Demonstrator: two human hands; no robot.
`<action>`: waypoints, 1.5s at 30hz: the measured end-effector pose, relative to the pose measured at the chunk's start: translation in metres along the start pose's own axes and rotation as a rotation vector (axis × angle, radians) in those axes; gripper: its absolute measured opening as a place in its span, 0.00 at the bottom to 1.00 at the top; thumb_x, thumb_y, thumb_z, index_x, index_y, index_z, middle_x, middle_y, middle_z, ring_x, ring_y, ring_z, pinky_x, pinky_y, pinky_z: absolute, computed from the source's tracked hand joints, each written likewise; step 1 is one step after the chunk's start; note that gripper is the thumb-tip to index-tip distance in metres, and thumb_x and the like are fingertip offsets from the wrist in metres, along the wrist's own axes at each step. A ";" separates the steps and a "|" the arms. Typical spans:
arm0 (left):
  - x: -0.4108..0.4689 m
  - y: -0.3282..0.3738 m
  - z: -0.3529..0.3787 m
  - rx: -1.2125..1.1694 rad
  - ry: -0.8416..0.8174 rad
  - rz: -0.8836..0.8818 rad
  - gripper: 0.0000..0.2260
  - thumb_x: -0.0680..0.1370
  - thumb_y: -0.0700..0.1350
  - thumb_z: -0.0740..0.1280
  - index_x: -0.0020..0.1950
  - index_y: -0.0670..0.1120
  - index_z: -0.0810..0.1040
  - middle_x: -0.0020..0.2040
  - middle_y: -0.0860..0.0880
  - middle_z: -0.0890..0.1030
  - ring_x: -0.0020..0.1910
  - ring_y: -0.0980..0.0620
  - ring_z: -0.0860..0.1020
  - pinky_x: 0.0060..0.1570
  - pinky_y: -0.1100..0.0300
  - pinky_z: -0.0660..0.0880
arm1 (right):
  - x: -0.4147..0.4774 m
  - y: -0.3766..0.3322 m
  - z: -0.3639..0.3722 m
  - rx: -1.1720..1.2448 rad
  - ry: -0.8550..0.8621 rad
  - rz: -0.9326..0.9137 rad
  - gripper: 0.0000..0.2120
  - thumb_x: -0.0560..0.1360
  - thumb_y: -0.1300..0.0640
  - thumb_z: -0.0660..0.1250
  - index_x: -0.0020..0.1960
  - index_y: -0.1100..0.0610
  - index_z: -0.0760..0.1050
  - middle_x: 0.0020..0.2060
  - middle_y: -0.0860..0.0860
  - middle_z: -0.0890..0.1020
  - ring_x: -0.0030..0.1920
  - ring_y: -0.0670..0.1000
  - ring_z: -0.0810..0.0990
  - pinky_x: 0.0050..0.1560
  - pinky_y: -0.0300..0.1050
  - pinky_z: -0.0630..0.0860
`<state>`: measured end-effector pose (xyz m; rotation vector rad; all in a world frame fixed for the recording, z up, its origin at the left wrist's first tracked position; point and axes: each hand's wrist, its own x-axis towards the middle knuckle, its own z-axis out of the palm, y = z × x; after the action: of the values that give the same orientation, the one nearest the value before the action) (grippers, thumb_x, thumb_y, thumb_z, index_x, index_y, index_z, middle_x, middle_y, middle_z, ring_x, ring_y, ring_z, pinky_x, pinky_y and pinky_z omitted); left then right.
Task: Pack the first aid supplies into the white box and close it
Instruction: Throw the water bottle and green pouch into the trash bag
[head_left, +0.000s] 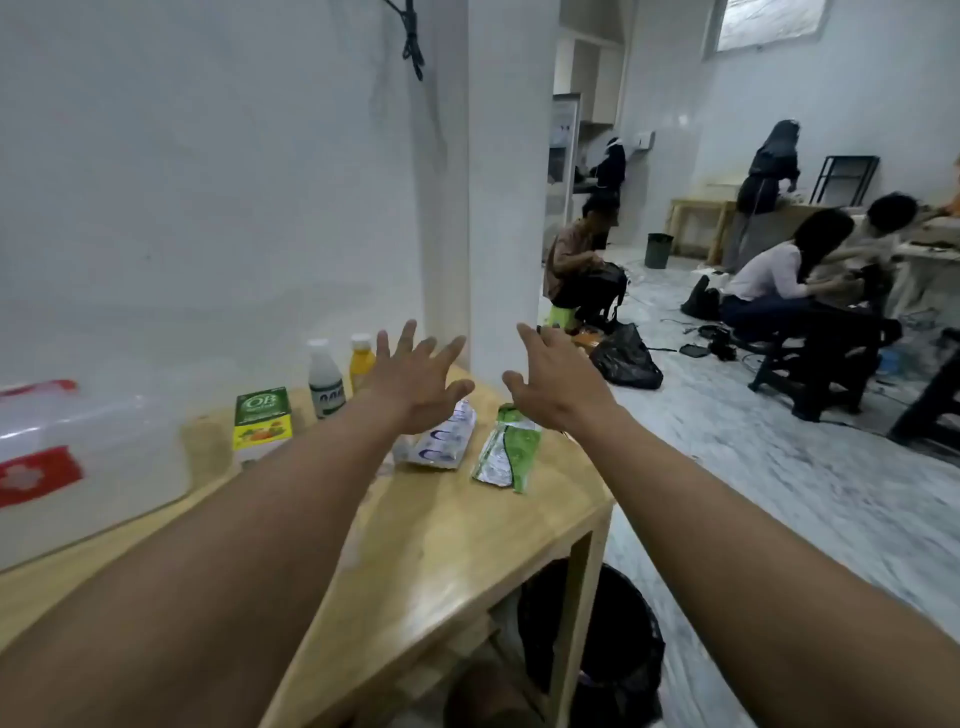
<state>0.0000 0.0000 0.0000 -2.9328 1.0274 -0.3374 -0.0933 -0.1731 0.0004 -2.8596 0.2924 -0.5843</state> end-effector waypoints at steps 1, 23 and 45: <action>0.000 0.000 0.003 0.028 -0.051 -0.015 0.32 0.80 0.66 0.47 0.81 0.55 0.46 0.80 0.44 0.57 0.80 0.40 0.42 0.75 0.35 0.42 | -0.003 0.002 0.005 0.003 -0.030 0.009 0.33 0.79 0.46 0.58 0.79 0.56 0.52 0.75 0.60 0.62 0.76 0.59 0.57 0.72 0.62 0.61; 0.022 0.014 0.014 0.031 -0.276 -0.098 0.28 0.73 0.59 0.67 0.71 0.51 0.71 0.68 0.45 0.74 0.67 0.42 0.68 0.60 0.49 0.65 | -0.014 0.020 0.041 0.056 -0.199 0.108 0.16 0.77 0.49 0.66 0.60 0.57 0.69 0.57 0.56 0.76 0.57 0.57 0.74 0.53 0.53 0.74; 0.039 0.016 -0.062 -0.937 0.066 -0.088 0.04 0.73 0.43 0.76 0.43 0.46 0.83 0.43 0.44 0.85 0.44 0.45 0.82 0.50 0.52 0.77 | -0.003 0.039 -0.061 0.663 0.069 0.206 0.13 0.75 0.60 0.73 0.33 0.53 0.76 0.22 0.43 0.71 0.21 0.40 0.68 0.24 0.34 0.62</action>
<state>0.0066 -0.0331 0.0667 -3.7996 1.3498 0.0983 -0.1264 -0.2193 0.0445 -2.1485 0.3249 -0.6003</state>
